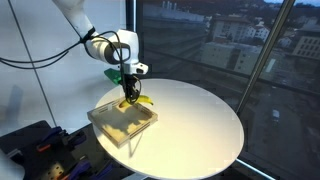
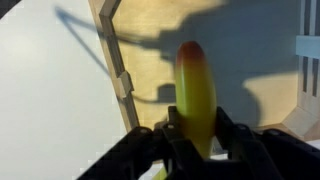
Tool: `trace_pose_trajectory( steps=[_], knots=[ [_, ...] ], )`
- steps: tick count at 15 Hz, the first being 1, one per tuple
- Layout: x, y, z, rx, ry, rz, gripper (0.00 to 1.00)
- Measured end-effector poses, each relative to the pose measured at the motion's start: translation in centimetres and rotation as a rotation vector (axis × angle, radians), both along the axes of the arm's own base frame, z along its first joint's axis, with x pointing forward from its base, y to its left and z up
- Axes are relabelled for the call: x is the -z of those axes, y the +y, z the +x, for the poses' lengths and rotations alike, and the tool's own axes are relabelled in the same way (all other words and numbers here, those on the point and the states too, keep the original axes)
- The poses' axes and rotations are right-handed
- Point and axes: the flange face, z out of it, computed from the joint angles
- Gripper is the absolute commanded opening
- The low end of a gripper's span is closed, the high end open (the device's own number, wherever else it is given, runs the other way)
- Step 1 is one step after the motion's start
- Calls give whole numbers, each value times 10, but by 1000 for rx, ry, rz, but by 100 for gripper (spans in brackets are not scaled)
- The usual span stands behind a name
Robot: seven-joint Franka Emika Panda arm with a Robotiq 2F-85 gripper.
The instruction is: Pick up the banana and place it in the wooden tray
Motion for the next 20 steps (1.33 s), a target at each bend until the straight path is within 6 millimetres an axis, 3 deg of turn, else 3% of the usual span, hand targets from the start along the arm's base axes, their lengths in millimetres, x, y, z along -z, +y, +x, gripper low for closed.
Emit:
trace_pose_trajectory(
  steps=[3,4,11,20],
  knots=[
    [0,0,0,0,0,0,39],
    [0,0,0,0,0,0,14],
    [2,2,-1,-4,4,0,14],
    [1,27,-1,-52,2,5,14]
  ],
)
